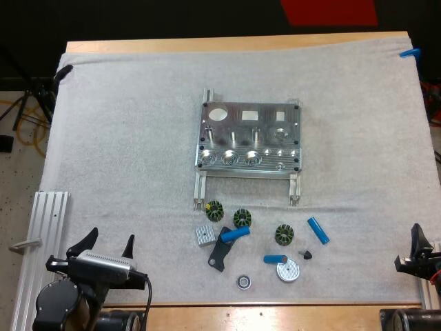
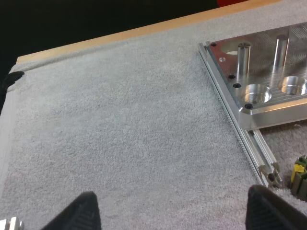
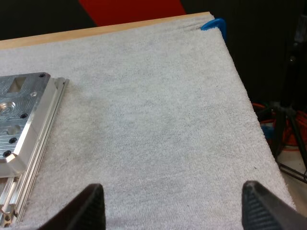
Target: Load cells from left to right
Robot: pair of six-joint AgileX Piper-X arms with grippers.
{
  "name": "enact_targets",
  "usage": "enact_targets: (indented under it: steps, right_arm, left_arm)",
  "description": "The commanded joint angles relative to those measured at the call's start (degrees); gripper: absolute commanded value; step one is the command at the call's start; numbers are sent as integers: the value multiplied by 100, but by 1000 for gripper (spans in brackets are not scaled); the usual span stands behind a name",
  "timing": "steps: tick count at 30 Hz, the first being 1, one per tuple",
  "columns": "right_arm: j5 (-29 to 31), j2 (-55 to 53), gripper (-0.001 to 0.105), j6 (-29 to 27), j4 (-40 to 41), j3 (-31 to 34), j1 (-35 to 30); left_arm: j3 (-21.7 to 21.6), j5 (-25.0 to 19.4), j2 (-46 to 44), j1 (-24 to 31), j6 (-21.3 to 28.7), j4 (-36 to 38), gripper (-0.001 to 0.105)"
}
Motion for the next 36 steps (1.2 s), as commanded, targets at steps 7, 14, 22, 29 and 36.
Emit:
enact_targets:
  steps: [7,14,22,29,36]
  right_arm:
    - [-453,-162,59,-155,0,-25,-13]
    - [-1004,319,59,-221,0,-310,-13]
    - [-2300,1187,59,-326,0,-927,5]
    - [-2716,2031,59,-373,0,-1419,5]
    - [-2845,2741,59,-833,6,-1741,584]
  left_arm:
    - [-36,336,-712,8,-62,-280,63]
    - [-396,676,-124,8,-62,-278,63]
    - [-1125,1264,1104,-695,333,-278,63]
    - [-1782,1262,2573,-1593,1071,-183,63]
    - [-2147,1268,3824,-2470,1545,-157,63]
